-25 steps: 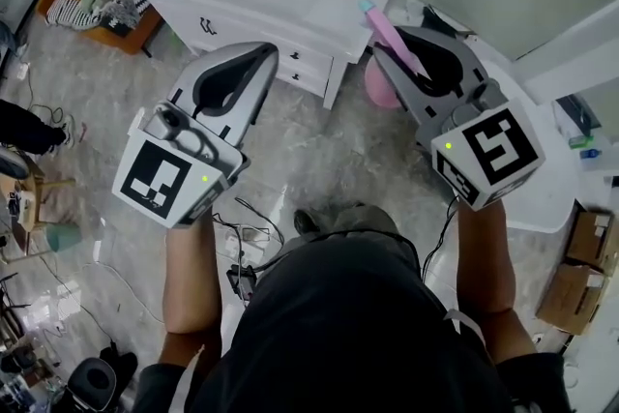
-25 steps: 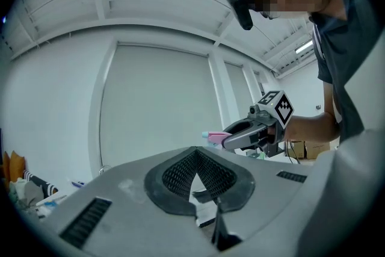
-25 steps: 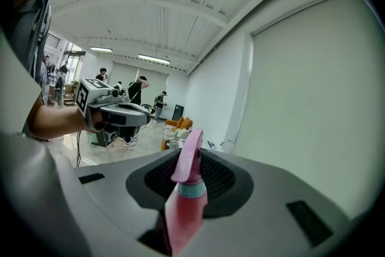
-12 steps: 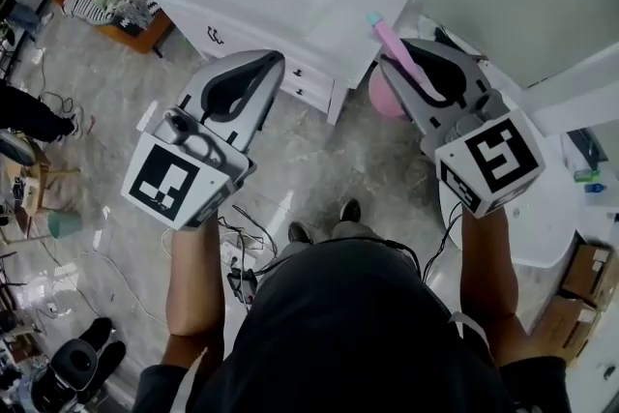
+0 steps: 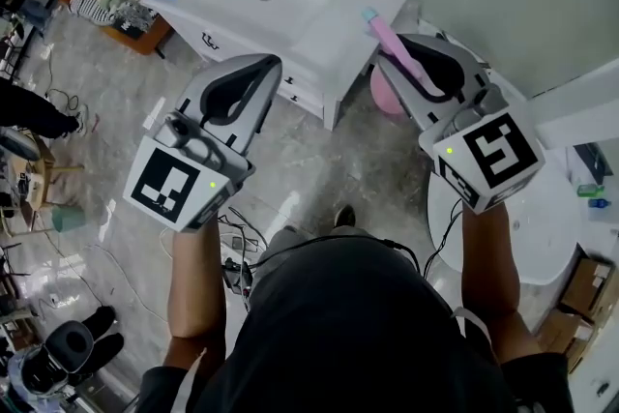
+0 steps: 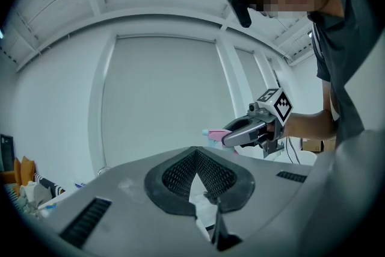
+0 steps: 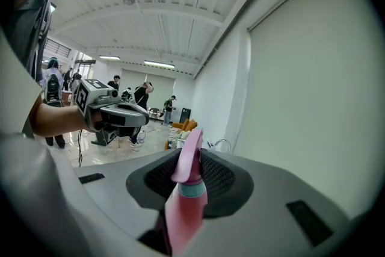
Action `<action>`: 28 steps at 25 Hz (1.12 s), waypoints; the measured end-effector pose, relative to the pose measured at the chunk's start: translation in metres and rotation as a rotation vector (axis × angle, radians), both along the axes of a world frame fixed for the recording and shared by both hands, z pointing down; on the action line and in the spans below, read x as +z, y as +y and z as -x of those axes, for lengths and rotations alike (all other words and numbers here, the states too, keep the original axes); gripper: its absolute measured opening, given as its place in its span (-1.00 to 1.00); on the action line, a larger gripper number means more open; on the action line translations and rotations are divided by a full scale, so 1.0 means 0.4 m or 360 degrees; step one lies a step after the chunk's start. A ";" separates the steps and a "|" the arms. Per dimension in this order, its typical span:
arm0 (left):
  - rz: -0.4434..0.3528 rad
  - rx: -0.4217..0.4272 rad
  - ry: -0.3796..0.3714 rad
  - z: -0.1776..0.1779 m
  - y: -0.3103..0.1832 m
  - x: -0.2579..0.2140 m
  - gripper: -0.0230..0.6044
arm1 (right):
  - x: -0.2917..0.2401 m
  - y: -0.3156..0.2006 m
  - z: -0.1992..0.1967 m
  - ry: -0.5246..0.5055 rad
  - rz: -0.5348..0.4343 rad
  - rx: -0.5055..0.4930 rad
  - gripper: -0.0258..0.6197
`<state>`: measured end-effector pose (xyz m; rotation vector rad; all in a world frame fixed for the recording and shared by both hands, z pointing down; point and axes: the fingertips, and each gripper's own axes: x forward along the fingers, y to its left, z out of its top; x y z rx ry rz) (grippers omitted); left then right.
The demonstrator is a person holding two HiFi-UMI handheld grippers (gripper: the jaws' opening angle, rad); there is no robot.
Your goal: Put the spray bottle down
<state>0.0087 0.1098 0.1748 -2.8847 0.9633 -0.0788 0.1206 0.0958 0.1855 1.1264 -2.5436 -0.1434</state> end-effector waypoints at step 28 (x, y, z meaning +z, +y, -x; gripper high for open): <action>-0.0093 0.0317 0.0103 0.256 -0.111 -0.002 -0.91 | -0.008 -0.037 0.234 0.0077 -0.0021 0.0339 -0.62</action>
